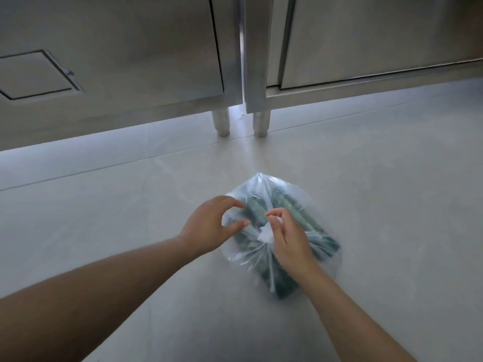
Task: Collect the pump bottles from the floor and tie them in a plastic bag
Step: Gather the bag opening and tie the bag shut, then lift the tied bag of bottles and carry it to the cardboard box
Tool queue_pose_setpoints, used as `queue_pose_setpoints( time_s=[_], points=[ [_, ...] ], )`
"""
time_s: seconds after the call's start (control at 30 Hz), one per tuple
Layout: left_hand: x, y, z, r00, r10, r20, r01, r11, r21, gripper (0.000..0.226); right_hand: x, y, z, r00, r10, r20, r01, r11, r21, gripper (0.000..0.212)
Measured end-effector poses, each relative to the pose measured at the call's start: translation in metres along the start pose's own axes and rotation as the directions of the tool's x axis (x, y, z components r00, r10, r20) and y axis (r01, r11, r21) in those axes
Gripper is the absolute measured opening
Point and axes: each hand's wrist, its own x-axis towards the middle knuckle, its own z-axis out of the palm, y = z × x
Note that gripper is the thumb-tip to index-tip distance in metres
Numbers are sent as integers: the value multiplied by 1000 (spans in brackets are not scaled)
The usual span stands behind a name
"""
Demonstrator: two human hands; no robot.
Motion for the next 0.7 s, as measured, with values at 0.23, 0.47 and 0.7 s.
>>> queue_pose_setpoints(
  time_s=[0.23, 0.47, 0.7],
  points=[
    [-4, 29, -37, 969, 3, 247, -114, 893, 435, 65, 1, -45, -49, 997, 40, 59, -27, 979, -203, 17],
    [-67, 145, -170, 940, 52, 337, -199, 886, 419, 68, -52, -205, -166, 986, 126, 110, -95, 963, -251, 28],
    [-144, 383, -363, 945, 103, 310, -180, 956, 231, 63, -156, -449, -350, 979, 199, 50, -191, 972, -136, 24]
  ],
)
